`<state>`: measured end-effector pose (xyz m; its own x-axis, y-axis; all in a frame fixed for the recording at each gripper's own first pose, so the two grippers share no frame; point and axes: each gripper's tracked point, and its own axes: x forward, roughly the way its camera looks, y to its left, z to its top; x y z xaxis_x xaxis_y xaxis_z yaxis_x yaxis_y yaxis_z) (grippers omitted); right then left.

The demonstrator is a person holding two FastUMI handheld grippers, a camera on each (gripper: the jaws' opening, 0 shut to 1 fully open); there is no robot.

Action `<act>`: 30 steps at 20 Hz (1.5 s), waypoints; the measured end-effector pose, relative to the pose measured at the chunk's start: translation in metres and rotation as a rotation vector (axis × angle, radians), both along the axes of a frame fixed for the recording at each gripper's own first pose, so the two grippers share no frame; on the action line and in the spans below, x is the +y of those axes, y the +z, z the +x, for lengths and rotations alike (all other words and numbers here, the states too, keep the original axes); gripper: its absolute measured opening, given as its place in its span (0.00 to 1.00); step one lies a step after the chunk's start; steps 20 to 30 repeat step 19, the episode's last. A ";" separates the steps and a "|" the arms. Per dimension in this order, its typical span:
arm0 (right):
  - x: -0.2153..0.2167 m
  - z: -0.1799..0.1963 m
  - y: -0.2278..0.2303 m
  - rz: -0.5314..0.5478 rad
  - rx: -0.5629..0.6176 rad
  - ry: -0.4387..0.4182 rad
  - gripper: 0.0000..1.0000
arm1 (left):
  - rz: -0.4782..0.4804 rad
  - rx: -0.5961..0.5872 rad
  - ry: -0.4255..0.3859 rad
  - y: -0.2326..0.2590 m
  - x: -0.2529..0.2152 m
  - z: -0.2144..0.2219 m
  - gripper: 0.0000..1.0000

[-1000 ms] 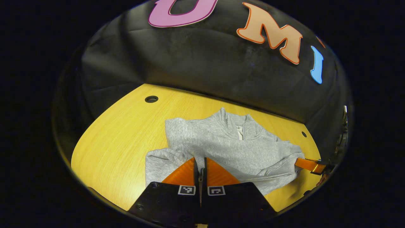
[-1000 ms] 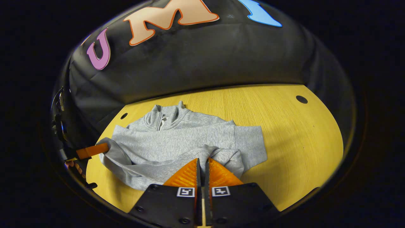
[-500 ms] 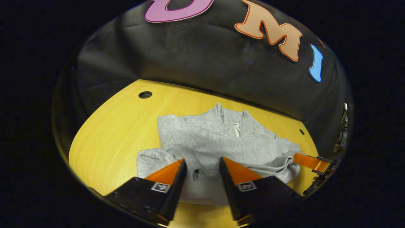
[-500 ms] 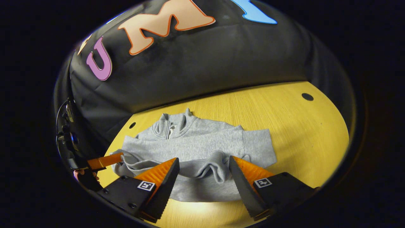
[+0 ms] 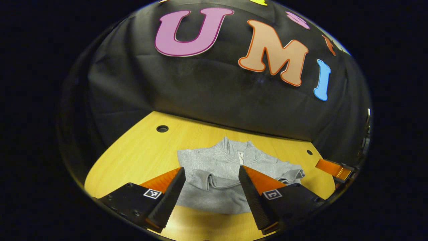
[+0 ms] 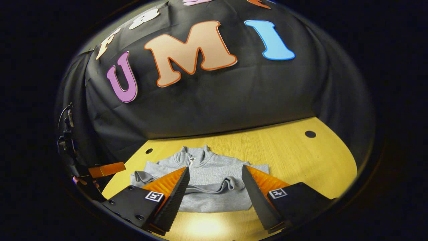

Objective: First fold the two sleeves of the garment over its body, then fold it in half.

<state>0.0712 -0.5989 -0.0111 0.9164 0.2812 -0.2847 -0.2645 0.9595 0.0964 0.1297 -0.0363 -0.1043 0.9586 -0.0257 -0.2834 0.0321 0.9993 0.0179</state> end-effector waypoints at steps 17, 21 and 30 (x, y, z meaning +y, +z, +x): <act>-0.007 -0.135 0.014 -0.024 -0.078 0.002 0.98 | 0.008 -0.040 -0.099 0.020 -0.028 -0.115 0.94; -0.013 -0.138 0.017 -0.016 -0.082 -0.015 0.98 | 0.027 -0.032 -0.115 0.017 -0.032 -0.121 0.94; -0.013 -0.138 0.017 -0.016 -0.082 -0.015 0.98 | 0.027 -0.032 -0.115 0.017 -0.032 -0.121 0.94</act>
